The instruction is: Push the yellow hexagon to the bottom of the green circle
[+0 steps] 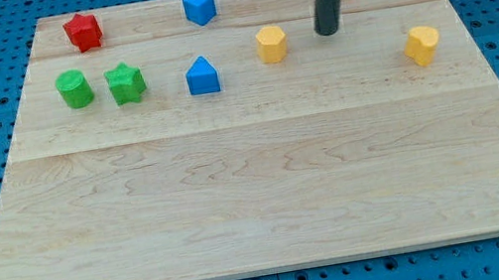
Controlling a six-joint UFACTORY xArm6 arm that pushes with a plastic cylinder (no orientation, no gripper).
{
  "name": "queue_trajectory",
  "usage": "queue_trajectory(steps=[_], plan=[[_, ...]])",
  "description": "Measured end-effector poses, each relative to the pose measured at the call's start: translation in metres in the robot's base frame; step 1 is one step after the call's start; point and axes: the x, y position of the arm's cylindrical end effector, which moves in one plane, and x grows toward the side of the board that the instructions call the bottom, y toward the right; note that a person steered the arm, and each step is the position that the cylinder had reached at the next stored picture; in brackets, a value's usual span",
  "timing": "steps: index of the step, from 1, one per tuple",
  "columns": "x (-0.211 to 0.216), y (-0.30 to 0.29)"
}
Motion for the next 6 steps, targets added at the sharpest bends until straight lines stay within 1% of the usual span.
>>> queue_trajectory(steps=[1, 3, 4, 5, 6], plan=[[-0.011, -0.042], [0.069, -0.149], [0.103, -0.181], [0.122, -0.193], [0.167, -0.189]])
